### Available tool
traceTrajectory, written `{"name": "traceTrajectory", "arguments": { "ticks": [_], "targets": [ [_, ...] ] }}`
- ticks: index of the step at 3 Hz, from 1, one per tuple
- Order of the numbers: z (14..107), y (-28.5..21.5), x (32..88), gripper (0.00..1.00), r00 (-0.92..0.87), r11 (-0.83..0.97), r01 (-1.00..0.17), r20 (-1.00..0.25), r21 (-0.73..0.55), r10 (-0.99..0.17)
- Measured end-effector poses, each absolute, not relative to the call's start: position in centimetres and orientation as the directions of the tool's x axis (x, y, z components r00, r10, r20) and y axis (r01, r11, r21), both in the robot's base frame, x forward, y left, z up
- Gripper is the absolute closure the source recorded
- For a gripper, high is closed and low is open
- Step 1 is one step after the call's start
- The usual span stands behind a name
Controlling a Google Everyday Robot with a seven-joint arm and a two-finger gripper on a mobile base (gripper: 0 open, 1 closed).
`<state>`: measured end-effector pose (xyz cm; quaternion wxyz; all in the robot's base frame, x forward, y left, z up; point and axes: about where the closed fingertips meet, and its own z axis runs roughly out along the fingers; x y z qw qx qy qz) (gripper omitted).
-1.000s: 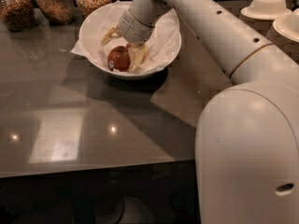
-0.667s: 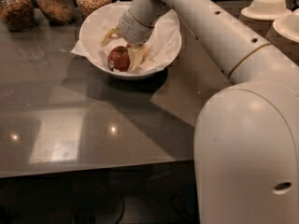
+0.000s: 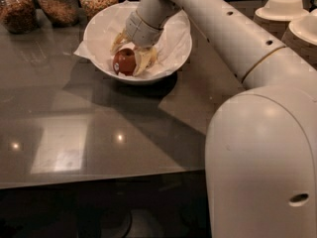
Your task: Pick apple from white bowl
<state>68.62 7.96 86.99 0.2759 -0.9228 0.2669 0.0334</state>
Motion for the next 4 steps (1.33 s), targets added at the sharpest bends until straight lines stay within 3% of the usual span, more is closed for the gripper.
{"name": "traceTrajectory", "arguments": {
  "ticks": [1, 4],
  "targets": [
    [87.1, 7.9, 68.5, 0.97, 0.854, -0.705, -0.513, -0.21, -0.49, -0.475],
    [91.9, 5.9, 68.5, 1.0, 0.845, -0.633, -0.51, -0.2, -0.582, -0.497]
  ]
}}
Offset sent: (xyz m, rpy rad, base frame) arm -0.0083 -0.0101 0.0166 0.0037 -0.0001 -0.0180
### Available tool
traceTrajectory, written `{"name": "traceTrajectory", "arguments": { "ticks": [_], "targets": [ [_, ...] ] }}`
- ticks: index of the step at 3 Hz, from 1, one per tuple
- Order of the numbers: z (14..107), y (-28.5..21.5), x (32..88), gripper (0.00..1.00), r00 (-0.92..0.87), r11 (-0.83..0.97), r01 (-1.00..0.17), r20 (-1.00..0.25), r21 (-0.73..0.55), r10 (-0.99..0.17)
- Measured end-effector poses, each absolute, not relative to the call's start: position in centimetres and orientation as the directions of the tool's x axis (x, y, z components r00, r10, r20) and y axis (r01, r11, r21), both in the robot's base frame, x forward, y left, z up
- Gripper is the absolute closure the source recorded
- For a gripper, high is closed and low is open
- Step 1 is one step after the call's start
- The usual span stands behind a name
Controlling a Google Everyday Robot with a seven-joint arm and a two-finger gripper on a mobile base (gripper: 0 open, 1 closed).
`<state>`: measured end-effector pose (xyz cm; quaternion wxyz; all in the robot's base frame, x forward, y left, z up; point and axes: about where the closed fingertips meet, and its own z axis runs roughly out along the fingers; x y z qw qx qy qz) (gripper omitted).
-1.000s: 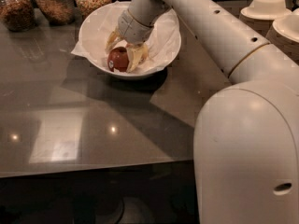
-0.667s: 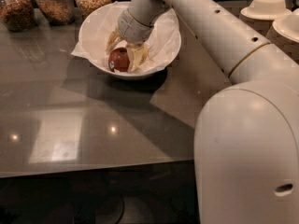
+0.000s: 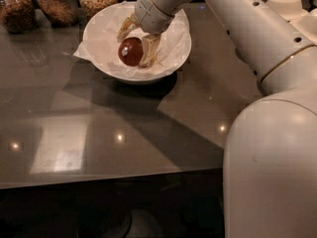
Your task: Pick apple from white bowl
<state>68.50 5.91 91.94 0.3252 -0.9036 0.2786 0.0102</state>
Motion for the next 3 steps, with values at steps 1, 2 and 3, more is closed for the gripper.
{"name": "traceTrajectory", "arguments": {
  "ticks": [1, 2, 3],
  "targets": [
    [94.3, 4.7, 68.6, 1.0, 0.839, -0.594, -0.506, -0.195, -0.625, -0.509],
    [96.4, 3.2, 68.5, 1.0, 0.838, -0.558, -0.491, -0.187, -0.67, -0.513],
    [98.0, 1.9, 68.5, 1.0, 0.834, -0.534, -0.483, -0.179, -0.694, -0.522]
  ]
}}
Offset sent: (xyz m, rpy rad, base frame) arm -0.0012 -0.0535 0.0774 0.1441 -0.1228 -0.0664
